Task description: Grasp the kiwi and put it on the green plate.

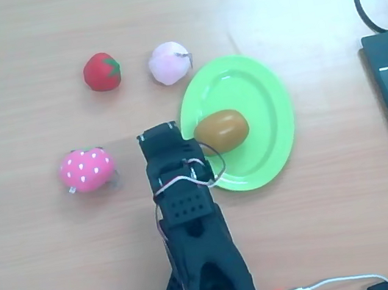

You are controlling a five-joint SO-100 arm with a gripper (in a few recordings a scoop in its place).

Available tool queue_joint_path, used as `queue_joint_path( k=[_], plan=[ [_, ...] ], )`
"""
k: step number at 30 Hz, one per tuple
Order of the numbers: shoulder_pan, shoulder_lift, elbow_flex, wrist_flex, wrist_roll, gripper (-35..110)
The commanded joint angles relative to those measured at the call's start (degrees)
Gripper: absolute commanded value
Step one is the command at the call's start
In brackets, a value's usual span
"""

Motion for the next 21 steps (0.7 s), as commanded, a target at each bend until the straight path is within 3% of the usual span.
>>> queue_joint_path(
  k=[1, 21],
  plan=[
    [-0.2, 3.2, 3.4, -0.1, 4.5, -8],
    [1.0, 10.1, 20.1, -1.1, 9.6, -8]
  ],
)
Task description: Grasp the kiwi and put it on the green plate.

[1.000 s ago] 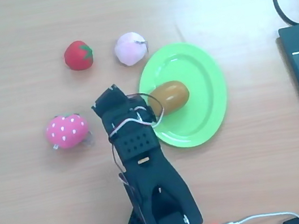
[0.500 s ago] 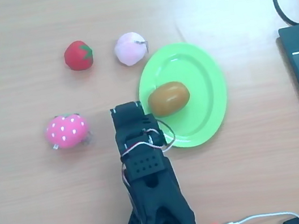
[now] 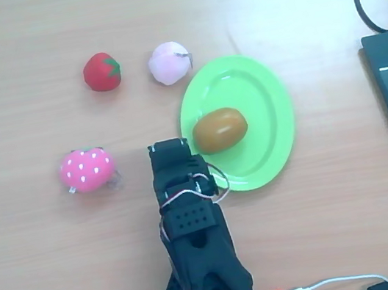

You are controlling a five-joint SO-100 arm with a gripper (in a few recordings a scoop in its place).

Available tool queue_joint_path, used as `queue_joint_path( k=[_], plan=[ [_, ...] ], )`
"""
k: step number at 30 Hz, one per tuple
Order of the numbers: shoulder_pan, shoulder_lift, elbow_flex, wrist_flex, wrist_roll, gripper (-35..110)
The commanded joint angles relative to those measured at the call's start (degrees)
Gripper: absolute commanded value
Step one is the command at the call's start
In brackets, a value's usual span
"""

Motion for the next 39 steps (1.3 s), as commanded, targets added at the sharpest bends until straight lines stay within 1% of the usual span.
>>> queue_joint_path(
  k=[1, 4, 8, 17, 29, 35, 39],
  plan=[
    [-0.3, 1.0, 1.8, 0.1, 1.3, -8],
    [-0.2, 1.0, 1.5, 0.4, 0.4, -8],
    [0.3, 1.0, 0.5, 3.9, -1.8, -8],
    [0.7, 1.0, -2.9, 17.9, -2.6, -8],
    [1.2, 1.0, -2.9, 17.9, -2.9, -8],
    [1.2, 1.0, -2.9, 17.9, -3.0, -5],
    [1.1, 1.0, -2.9, 17.9, -3.0, -7]
  ],
)
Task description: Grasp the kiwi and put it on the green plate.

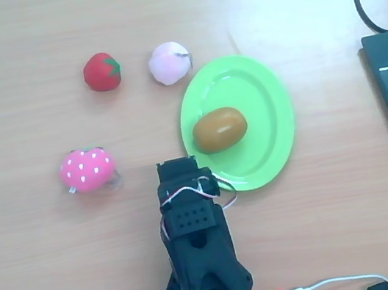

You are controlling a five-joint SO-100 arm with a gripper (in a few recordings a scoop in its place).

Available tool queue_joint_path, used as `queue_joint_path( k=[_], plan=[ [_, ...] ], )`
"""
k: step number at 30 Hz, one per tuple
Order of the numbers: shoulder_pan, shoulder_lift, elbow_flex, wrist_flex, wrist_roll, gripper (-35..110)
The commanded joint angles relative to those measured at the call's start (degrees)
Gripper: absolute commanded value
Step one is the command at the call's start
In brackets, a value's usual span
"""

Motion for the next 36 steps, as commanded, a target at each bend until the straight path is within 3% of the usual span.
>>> queue_joint_path(
  k=[1, 36],
  plan=[
    [-0.8, 1.0, 0.4, 1.1, 0.1, -7],
    [-2.5, 1.1, 0.4, 1.1, -1.5, -8]
  ],
)
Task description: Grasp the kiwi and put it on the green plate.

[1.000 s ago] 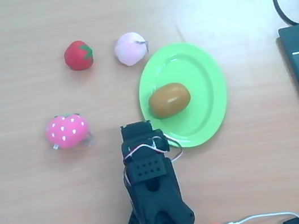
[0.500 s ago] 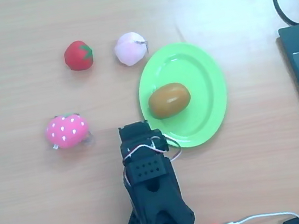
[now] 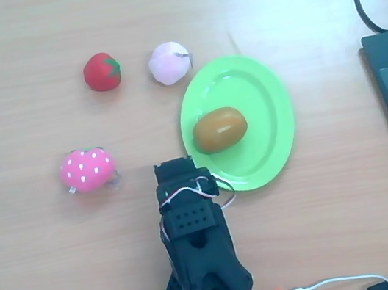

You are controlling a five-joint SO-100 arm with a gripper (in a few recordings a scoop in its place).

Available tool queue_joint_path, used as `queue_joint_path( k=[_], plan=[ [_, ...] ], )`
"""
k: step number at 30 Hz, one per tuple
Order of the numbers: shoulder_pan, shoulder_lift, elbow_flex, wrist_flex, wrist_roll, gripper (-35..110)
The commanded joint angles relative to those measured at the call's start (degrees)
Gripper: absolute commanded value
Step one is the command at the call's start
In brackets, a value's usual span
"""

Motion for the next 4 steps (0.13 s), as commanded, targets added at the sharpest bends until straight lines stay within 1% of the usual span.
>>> queue_joint_path(
  k=[1, 4],
  plan=[
    [-1.1, 1.1, 0.4, 1.1, 0.6, -8],
    [-1.1, 1.1, 0.4, 1.1, 0.6, -8]
  ],
)
